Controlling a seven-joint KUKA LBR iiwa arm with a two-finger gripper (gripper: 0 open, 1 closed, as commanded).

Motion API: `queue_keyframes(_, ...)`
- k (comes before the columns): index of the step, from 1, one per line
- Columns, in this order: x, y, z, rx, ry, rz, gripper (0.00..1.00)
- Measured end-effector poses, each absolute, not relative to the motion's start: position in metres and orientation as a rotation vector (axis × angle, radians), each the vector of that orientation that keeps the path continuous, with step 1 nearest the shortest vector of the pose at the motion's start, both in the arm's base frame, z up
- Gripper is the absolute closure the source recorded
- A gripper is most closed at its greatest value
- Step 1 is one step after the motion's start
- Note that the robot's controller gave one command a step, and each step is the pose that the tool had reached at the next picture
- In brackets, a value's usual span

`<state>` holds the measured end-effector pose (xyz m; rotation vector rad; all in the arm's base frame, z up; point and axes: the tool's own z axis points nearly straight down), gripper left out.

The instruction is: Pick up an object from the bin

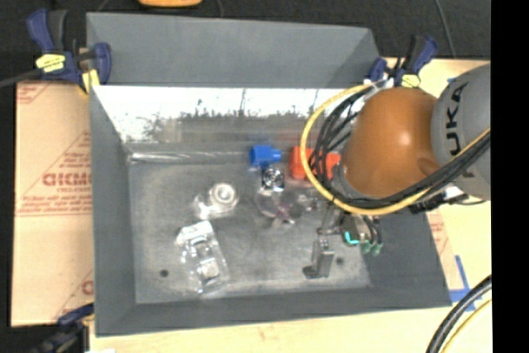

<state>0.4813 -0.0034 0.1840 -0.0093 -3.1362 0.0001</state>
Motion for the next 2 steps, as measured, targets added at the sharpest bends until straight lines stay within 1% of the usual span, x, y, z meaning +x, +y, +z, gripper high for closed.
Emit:
queue_keyframes(1,0.533,-0.103,0.29,0.375,-3.131,0.01,0.0)
queue_keyframes(2,0.549,0.027,0.168,0.167,-3.135,-0.007,0.0)
